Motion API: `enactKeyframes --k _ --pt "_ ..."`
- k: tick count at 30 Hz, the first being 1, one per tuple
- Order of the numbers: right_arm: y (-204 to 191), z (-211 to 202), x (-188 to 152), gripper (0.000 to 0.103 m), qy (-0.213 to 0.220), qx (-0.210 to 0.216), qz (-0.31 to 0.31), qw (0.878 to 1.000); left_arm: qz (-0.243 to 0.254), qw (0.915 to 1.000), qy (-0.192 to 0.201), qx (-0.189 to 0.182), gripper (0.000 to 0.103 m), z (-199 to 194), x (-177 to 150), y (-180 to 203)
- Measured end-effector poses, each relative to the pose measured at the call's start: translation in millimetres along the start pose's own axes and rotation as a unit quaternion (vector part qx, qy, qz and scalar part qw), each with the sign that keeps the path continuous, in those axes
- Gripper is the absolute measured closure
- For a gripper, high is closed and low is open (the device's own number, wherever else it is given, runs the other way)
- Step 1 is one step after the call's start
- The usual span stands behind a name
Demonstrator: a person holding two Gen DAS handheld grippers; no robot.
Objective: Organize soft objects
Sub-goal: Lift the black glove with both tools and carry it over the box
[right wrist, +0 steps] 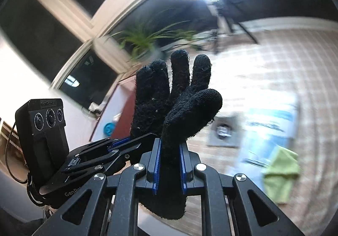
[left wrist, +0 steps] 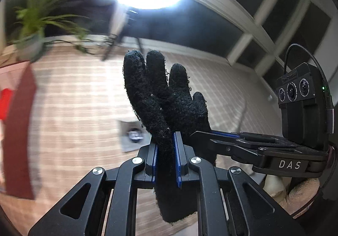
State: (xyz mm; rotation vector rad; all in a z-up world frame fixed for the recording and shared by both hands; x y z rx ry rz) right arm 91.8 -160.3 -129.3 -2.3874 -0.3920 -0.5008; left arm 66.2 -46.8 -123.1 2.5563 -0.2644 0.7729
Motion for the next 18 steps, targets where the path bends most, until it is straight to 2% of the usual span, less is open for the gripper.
enactKeyframes --k 9,18 --pt "-104 76 30 0.089 -0.029 0.036 -0.08 0.996 -0.06 0.9942 0.063 0.064 0.092 -76 -12 -88" --pt "-177 142 39 0.089 -0.059 0.055 -0.13 0.988 -0.11 0.9831 0.092 0.114 0.092 -131 -33 -172"
Point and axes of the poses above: each gripper's, at about its wrist camera, not at the fingertips, and z roughly the way its jaws point, y to its right, x to its top, the point moved 3 cm from there along z, roughly the way its jaws point, and after that the axes turned 6 degrees about -y, right-handed, at the moved point
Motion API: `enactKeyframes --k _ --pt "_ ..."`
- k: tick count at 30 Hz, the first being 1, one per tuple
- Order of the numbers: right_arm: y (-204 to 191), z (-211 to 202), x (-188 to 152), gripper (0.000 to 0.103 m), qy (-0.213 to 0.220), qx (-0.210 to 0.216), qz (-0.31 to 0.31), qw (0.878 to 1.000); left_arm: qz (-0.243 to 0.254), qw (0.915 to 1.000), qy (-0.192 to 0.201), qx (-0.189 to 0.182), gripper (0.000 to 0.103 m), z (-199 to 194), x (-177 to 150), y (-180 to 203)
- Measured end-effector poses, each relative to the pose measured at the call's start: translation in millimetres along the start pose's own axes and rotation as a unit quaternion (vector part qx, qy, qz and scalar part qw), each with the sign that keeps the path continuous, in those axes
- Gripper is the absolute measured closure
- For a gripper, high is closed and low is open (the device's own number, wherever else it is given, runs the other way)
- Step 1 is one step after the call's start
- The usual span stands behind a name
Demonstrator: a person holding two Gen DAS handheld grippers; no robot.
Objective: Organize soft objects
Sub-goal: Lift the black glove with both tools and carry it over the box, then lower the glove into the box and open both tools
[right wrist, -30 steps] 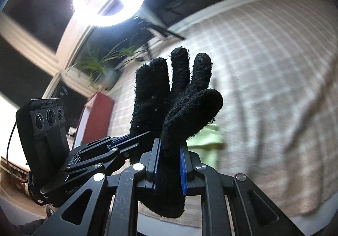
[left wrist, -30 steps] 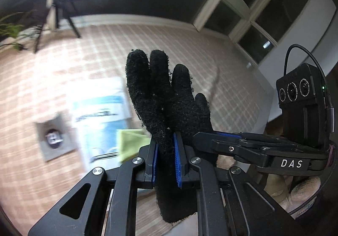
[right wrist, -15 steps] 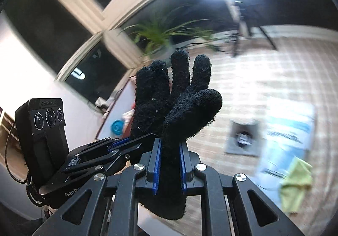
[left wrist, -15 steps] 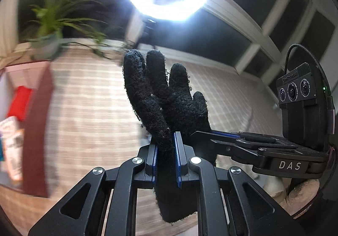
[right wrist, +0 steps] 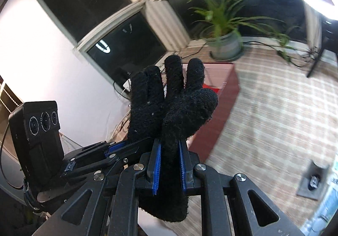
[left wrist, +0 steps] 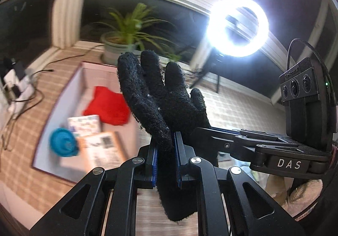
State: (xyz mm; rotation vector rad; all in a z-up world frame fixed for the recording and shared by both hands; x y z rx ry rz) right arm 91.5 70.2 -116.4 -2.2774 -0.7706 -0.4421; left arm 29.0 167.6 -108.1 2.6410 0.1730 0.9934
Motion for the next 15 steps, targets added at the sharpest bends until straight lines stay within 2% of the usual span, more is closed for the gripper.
enactKeyframes --k 8,15 --pt "-26 57 26 0.089 -0.024 -0.007 -0.015 1.0 -0.026 0.9992 0.003 0.032 0.092 -6 10 -63" --pt "-16 94 38 0.089 -0.044 -0.029 0.004 0.999 -0.04 0.9979 -0.017 0.048 0.092 16 16 -102"
Point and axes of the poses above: each gripper's, at about its wrist camera, not at the fingertips, and z roughly the way its jaws point, y to its right, x to its top, the point moved 3 cm from there along z, roughly the way its jaws point, and after that the axes turned 6 degrees about -y, right-handed, at the moved point
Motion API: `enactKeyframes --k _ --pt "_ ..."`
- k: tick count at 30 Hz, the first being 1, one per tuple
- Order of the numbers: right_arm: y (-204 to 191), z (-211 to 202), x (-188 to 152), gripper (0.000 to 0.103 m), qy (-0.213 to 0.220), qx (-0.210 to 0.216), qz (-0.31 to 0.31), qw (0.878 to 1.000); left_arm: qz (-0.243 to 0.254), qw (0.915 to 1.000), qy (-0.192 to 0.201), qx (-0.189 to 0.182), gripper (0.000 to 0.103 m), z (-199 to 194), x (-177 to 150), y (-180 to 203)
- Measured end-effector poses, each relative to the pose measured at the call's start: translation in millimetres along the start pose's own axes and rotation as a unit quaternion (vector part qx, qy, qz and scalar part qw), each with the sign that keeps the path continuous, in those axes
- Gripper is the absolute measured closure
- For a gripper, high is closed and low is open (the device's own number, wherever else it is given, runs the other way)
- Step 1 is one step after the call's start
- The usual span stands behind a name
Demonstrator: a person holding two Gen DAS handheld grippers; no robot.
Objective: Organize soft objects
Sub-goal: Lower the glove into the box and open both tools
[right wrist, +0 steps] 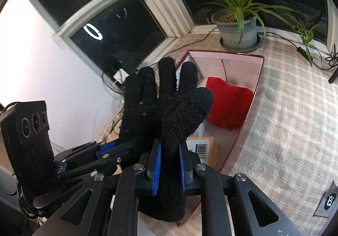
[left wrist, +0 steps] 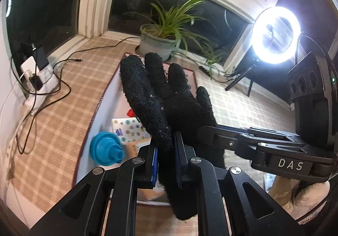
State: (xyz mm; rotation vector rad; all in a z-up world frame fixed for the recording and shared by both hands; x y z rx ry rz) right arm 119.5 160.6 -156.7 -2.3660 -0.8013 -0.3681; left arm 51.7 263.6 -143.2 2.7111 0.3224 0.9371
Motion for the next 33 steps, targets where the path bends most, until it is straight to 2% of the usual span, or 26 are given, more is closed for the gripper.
enactKeyframes --k 6,9,12,15,23,33 --pt "9 20 10 0.089 -0.016 -0.025 0.006 1.0 -0.003 0.9998 -0.02 0.007 0.092 23 5 -10" --pt "13 25 12 0.085 -0.019 -0.034 0.008 0.999 0.001 0.9996 -0.024 0.013 0.09 31 7 -12" --pt "15 24 14 0.078 -0.011 -0.048 0.005 0.999 0.003 0.9994 -0.024 0.024 0.088 34 10 -13" --pt "19 18 15 0.063 -0.001 -0.046 0.007 0.999 0.005 0.9992 -0.021 0.033 0.084 33 10 -16" --pt "28 -1 4 0.063 0.018 -0.048 0.018 0.999 -0.01 0.9992 -0.001 0.04 0.083 22 13 -20" --pt "53 -42 -25 0.056 0.054 -0.049 0.041 0.997 -0.008 0.9995 0.02 0.022 0.083 6 11 5"
Point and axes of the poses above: each gripper's, at about its wrist camera, not at the fingertips, and z roughly the way its jaws point, y to its right, x to its top, the point moved 3 cm from there along z, roughly the way its jaws point, and after that the axes turned 6 degrees about -y, right-handed, at the moved point
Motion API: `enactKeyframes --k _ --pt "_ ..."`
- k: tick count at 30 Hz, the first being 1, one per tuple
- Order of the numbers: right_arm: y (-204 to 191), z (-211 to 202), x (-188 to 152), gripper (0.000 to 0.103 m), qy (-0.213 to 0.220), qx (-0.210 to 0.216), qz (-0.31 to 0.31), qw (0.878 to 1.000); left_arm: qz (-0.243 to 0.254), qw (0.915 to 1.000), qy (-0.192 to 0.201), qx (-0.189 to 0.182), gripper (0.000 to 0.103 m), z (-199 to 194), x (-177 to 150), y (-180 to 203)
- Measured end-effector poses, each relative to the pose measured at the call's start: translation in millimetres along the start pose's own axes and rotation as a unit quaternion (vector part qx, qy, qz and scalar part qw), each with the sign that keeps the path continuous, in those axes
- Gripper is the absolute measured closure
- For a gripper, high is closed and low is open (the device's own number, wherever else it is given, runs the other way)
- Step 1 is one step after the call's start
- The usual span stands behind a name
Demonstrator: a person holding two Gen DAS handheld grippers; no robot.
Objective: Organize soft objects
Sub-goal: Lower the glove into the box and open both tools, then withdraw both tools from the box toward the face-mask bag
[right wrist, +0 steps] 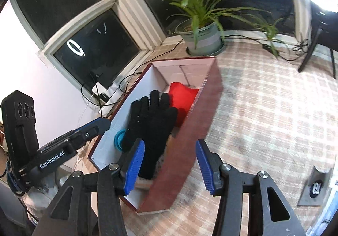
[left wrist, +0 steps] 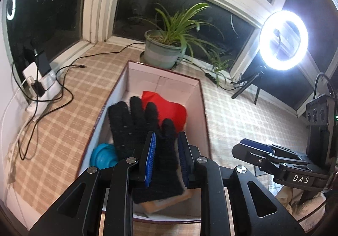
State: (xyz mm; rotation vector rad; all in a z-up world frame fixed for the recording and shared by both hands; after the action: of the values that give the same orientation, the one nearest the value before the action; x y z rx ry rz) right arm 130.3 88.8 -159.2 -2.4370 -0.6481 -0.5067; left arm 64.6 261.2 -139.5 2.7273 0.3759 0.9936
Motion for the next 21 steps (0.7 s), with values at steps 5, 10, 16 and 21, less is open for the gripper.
enactKeyframes --k 5,10,16,21 --pt "27 -30 -16 0.056 0.017 -0.006 0.015 1.0 0.008 0.9999 0.008 -0.012 0.081 -7 -5 24" --pt "65 -64 -33 0.056 0.04 -0.012 0.046 0.998 0.024 0.9989 0.003 -0.041 0.073 -6 -14 59" --pt "118 -107 -64 0.04 0.058 -0.028 0.081 0.995 0.037 0.9967 -0.011 -0.072 0.073 1 -25 98" --pt "161 -128 -95 0.039 0.049 -0.049 0.104 0.992 0.054 0.993 -0.035 -0.099 0.073 16 -41 137"
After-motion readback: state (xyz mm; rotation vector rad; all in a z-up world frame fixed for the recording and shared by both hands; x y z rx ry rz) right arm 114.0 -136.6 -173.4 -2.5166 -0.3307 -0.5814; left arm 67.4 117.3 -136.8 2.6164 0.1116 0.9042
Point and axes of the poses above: each gripper's, at about its wrist camera, not at the fingertips, and z roughly the way its jaws point, y to its right, x to its top, the point moved 3 cm from there along z, roughly the way its jaws point, and after that the axes turned 6 degrees about -y, right-handed, at the moved point
